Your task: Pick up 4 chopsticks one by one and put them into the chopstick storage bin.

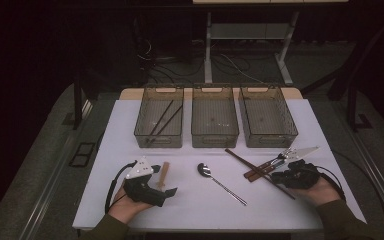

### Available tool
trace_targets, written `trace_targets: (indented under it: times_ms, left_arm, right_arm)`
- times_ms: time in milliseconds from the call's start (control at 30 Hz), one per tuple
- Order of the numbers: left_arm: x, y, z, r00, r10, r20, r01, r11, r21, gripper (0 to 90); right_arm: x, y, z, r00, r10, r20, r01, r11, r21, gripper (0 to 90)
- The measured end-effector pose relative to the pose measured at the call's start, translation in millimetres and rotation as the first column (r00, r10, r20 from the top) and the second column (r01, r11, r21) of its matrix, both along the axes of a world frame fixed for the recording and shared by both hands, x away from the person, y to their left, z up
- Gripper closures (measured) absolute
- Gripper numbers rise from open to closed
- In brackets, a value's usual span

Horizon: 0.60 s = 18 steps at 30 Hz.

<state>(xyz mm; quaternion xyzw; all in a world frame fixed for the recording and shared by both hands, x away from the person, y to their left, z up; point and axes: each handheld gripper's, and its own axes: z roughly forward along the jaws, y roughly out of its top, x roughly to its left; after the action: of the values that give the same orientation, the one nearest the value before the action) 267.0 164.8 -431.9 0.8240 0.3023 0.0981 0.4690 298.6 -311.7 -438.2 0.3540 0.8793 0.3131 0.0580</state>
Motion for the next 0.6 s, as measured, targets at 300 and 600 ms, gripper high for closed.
trace_targets:
  times_ms: [300,600]
  left_arm:
    - [0.3,0.2,-0.6,1.0,-0.002,-0.001,0.002,1.0,0.004,2.0]
    - [0.3,0.8,-1.7,1.0,-0.004,-0.002,0.004,1.0,0.002,2.0]
  right_arm:
    - [0.3,0.1,-0.9,0.9999,0.014,-0.003,-0.014,1.0,-0.006,82.7]
    - [-0.6,-0.4,0.2,0.9995,0.03,-0.003,-0.03,1.0,0.0,83.4]
